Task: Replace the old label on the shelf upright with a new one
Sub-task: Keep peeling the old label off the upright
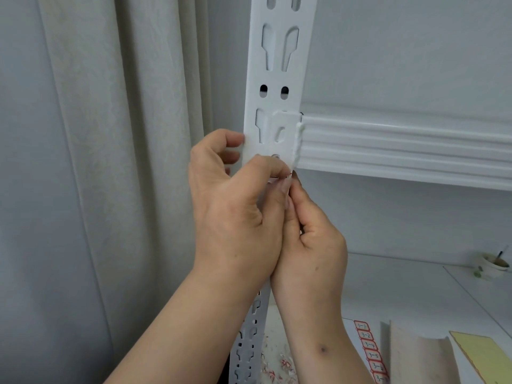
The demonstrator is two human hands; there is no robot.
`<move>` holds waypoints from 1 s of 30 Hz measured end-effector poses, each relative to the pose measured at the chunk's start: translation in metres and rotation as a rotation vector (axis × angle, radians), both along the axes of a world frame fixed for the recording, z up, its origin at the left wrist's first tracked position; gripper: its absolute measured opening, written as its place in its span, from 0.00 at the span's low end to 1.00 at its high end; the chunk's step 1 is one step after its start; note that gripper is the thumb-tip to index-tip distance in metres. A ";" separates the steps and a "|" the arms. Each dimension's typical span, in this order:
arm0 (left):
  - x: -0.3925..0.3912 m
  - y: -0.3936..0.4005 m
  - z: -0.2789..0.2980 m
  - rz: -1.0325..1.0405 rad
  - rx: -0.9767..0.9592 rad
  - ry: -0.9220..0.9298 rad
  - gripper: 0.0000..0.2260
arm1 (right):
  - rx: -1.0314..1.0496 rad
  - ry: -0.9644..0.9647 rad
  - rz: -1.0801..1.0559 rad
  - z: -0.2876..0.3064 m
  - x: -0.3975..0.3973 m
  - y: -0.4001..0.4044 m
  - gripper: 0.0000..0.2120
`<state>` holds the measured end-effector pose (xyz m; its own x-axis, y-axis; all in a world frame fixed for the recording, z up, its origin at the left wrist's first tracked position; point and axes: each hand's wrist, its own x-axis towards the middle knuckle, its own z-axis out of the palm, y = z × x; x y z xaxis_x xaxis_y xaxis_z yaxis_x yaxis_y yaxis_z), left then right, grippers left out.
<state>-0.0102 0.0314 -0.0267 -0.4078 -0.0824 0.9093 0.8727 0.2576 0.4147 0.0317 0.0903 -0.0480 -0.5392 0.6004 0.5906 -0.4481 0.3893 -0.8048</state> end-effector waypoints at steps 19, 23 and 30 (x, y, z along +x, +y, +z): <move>-0.004 -0.001 0.004 0.152 -0.152 0.056 0.03 | 0.056 0.005 -0.022 -0.005 -0.002 0.003 0.19; -0.004 -0.002 -0.007 0.135 -0.146 0.048 0.02 | 0.068 -0.017 -0.032 -0.005 -0.002 0.005 0.20; 0.003 -0.007 -0.012 0.047 0.006 -0.040 0.03 | 0.083 -0.020 -0.052 -0.006 -0.002 0.004 0.20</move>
<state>-0.0072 0.0245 -0.0391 -0.4392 -0.1081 0.8919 0.8424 0.2955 0.4506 0.0294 0.0946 -0.0535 -0.5208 0.5775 0.6287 -0.4099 0.4768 -0.7776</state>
